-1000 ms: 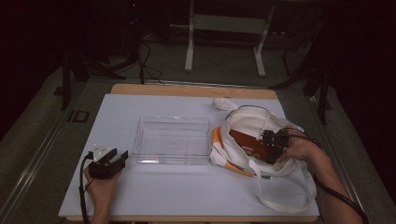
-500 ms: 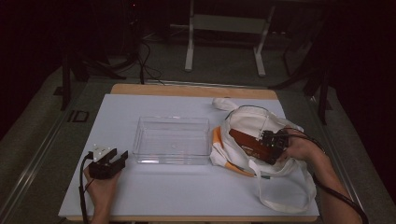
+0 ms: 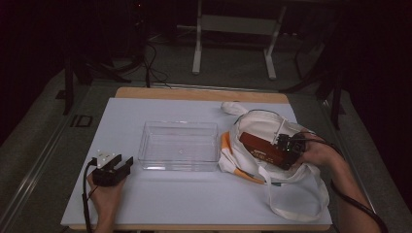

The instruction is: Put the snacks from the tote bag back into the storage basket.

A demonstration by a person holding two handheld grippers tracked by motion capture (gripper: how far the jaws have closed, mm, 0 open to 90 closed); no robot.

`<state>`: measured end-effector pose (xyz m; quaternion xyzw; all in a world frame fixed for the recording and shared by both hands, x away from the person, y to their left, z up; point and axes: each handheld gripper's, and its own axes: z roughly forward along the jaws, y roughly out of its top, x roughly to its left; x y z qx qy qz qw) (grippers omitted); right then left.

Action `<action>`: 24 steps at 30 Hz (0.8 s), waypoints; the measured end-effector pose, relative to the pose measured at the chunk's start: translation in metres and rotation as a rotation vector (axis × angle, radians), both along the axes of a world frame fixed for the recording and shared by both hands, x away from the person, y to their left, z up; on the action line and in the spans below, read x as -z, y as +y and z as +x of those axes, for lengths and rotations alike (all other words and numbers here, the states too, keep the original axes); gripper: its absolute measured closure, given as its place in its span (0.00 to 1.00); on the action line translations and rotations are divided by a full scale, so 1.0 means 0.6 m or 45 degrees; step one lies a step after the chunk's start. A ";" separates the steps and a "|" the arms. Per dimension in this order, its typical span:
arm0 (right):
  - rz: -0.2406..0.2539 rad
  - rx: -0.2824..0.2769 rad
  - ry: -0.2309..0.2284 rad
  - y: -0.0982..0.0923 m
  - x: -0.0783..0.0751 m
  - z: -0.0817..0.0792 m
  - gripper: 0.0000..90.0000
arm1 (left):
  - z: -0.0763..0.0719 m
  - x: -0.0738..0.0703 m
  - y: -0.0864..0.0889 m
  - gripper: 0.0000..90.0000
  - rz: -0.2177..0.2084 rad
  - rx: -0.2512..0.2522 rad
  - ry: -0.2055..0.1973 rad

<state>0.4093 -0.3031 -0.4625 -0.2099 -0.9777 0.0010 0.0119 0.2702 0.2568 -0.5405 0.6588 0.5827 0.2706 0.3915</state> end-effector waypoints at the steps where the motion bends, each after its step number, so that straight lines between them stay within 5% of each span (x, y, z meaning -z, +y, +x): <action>1: 0.008 0.003 -0.002 -0.002 -0.002 0.000 0.48 | 0.000 0.000 0.000 0.57 0.001 0.000 0.001; 24: 0.084 -0.017 -0.102 -0.011 -0.068 -0.009 0.48 | 0.000 0.000 0.000 0.57 0.000 0.000 0.001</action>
